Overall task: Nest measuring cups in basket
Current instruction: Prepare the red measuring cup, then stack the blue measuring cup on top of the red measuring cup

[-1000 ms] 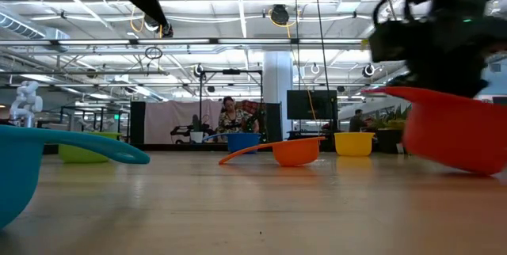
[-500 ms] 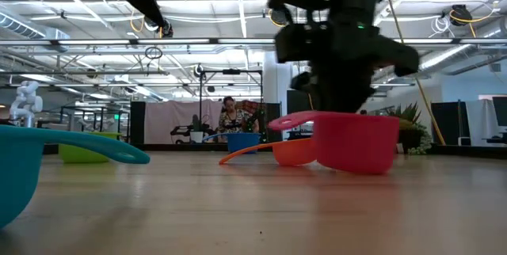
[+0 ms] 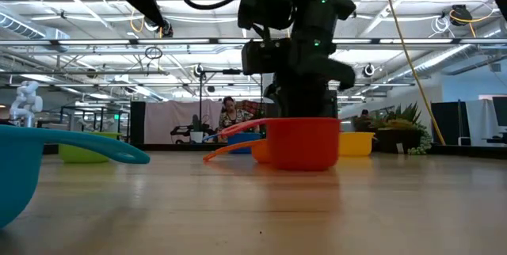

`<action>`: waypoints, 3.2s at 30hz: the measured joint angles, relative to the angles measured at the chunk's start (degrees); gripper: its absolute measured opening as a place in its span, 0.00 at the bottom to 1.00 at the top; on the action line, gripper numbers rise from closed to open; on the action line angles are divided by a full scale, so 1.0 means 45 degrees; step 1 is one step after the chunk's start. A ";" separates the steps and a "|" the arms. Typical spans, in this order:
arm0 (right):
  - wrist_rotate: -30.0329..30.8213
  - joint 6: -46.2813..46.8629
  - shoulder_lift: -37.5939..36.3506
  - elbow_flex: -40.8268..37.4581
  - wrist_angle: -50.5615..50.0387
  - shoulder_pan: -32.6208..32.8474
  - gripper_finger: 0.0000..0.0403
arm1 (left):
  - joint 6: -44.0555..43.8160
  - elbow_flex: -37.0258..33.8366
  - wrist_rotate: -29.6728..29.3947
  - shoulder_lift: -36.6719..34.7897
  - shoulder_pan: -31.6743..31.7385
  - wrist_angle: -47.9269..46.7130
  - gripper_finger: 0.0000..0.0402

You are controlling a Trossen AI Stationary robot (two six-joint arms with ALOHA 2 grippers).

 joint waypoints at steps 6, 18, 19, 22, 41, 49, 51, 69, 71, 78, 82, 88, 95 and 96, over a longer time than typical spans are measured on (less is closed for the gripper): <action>0.0114 -0.0305 -0.0025 -0.0015 0.0726 -0.1090 0.00 | -0.0039 0.0000 0.0000 0.0000 0.0000 0.0000 0.06; -0.0343 -0.0314 -0.0025 -0.0024 0.0375 -0.1185 0.00 | -0.0115 0.0000 0.0010 0.0004 0.0000 -0.0238 0.06; -0.0333 -0.0328 -0.0025 -0.0024 0.0414 -0.1134 0.00 | -0.0136 0.0000 0.0010 0.0000 0.0000 -0.0238 0.06; -0.0355 -0.0362 -0.0029 -0.0031 0.0703 -0.1024 0.03 | -0.0146 0.0000 0.0010 0.0000 -0.0002 -0.0238 0.06; 0.0353 -0.0952 -0.2834 0.0233 0.1231 -0.0996 0.61 | -0.0213 0.0000 0.0015 0.0000 -0.0005 -0.0328 0.06; -0.0190 -0.3208 -0.2761 0.0330 0.3599 -0.3173 0.55 | 0.0000 0.0000 0.0019 0.0000 0.0034 0.0295 0.06; -0.0224 -0.3788 -0.2123 0.0408 0.3533 -0.3618 0.54 | -0.0073 0.0000 0.0029 0.0000 0.0032 0.0285 0.06; -0.0406 -0.5965 0.1218 0.2367 0.3621 -0.5967 0.53 | -0.0951 0.0000 0.0262 0.0000 -0.0131 -0.0427 0.06; -0.0377 -0.6001 0.1426 0.2376 0.3773 -0.6035 0.53 | -0.0950 0.0000 0.0262 0.0000 -0.0131 -0.0427 0.06; -0.0662 -0.5972 0.1737 0.2380 0.4286 -0.6425 0.53 | -0.1271 0.0000 0.0262 0.0000 -0.0136 -0.0422 0.06; -0.0730 -0.5789 0.1988 0.2373 0.3422 -0.6549 0.46 | -0.1418 0.0000 0.0262 0.0000 -0.0131 -0.0418 0.06; -0.0748 -0.6050 0.2493 0.2375 0.3422 -0.6557 0.26 | -0.1510 0.0000 0.0261 0.0000 -0.0136 -0.0402 0.06; 0.0338 -0.6495 0.1695 0.2370 0.2902 -0.6345 0.01 | -0.1671 0.0000 0.0259 0.0000 -0.0136 -0.0546 0.06; 0.0354 -0.6513 0.1411 0.2373 0.2809 -0.6245 0.01 | -0.1670 0.0000 0.0257 0.0000 -0.0136 -0.0539 0.06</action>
